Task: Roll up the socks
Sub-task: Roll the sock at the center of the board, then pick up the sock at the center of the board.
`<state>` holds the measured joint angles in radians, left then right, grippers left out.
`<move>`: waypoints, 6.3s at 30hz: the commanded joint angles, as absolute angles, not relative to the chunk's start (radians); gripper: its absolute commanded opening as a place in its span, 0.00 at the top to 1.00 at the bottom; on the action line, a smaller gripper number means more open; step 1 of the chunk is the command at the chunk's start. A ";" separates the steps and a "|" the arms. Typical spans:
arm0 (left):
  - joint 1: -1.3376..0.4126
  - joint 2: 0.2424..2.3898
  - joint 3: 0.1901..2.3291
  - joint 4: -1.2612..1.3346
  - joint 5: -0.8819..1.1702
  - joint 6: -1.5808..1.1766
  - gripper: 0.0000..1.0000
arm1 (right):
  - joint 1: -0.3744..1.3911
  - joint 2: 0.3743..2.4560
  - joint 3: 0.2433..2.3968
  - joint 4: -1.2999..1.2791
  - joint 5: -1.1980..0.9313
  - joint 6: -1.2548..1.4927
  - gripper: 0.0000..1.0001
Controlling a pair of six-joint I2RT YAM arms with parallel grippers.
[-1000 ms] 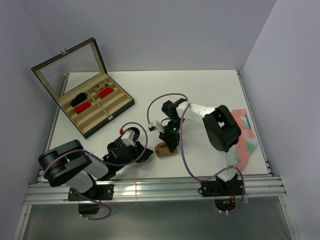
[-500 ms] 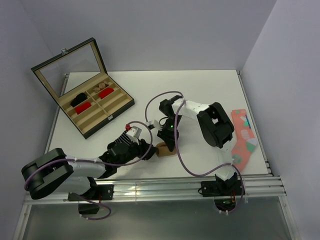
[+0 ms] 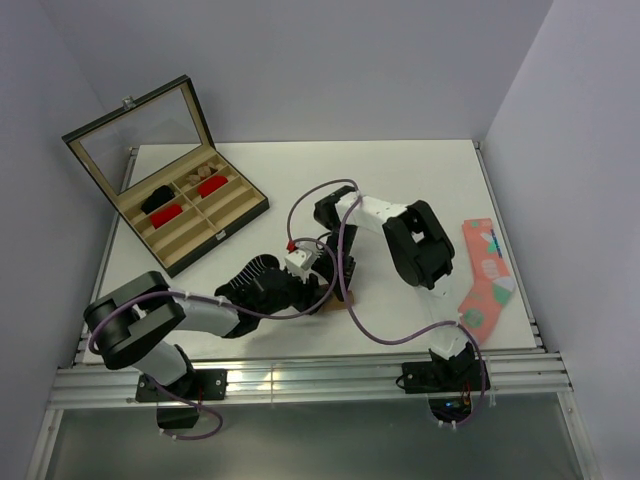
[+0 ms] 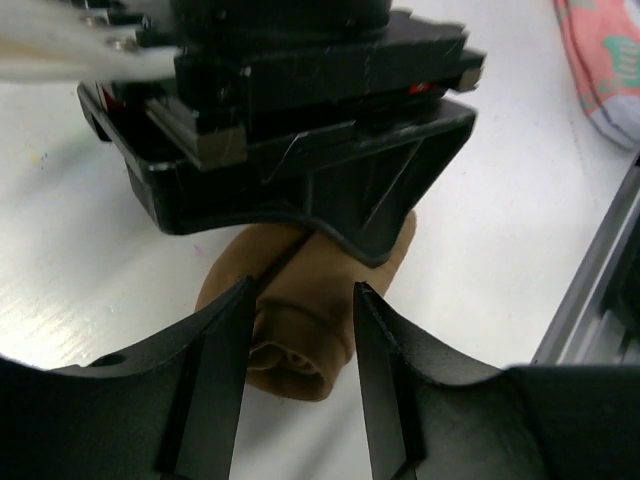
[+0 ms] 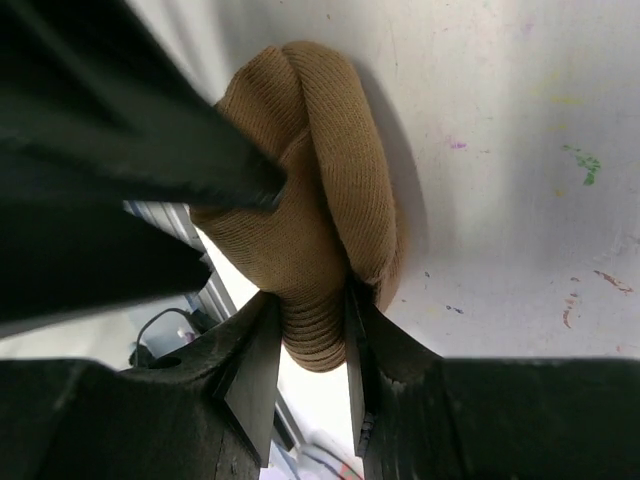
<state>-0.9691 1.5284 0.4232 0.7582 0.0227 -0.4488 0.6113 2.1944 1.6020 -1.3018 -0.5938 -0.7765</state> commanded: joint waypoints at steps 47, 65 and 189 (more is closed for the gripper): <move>-0.937 1.901 0.551 0.681 0.182 -0.571 1.00 | 0.496 2.118 1.549 -1.017 -0.609 -0.686 0.41; -0.919 1.957 0.647 0.565 0.222 -0.578 1.00 | 0.482 2.197 1.551 -1.005 -0.597 -0.591 0.49; -1.209 1.858 0.515 0.722 -0.644 -1.684 0.47 | 0.367 2.293 1.526 -1.440 -1.120 -0.727 0.98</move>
